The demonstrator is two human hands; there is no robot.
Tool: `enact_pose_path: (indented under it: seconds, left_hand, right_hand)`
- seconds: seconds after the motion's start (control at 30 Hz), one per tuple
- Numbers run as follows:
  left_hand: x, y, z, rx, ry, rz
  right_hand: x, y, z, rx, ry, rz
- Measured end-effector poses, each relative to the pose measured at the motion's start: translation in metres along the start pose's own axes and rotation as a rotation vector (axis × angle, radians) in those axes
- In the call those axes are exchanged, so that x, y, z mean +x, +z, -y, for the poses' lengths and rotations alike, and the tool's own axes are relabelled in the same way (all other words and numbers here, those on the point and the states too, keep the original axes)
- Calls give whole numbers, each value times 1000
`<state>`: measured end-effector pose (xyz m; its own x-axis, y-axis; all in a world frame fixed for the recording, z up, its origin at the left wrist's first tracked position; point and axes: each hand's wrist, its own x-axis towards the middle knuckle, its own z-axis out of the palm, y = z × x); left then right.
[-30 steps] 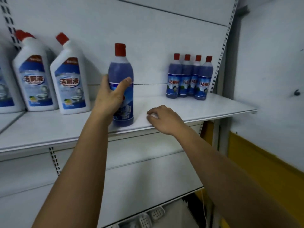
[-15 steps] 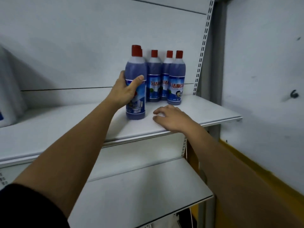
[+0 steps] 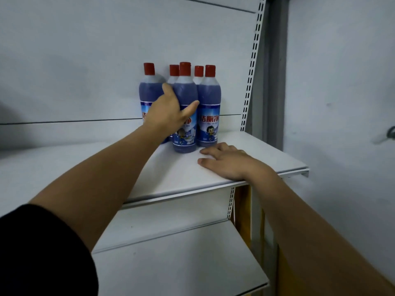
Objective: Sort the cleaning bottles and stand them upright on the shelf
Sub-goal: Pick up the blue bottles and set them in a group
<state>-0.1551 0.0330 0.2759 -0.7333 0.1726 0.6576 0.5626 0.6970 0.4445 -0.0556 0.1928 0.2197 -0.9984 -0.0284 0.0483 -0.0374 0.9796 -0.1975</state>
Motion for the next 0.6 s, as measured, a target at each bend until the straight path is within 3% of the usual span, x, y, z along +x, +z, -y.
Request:
enact_pose_path:
  seconds: [0.3,0.47,0.6]
  left_hand:
    - [-2,17,-7,38,-115,-66]
    - [-29,14,9,249,-200,337]
    - [-66,-11,22,388,-114,598]
  right_hand:
    - [-3,2,-3,32,-27,-37]
    - [-5,2,0,45,-14,-93]
    - [-14,1,8,90,35,-178]
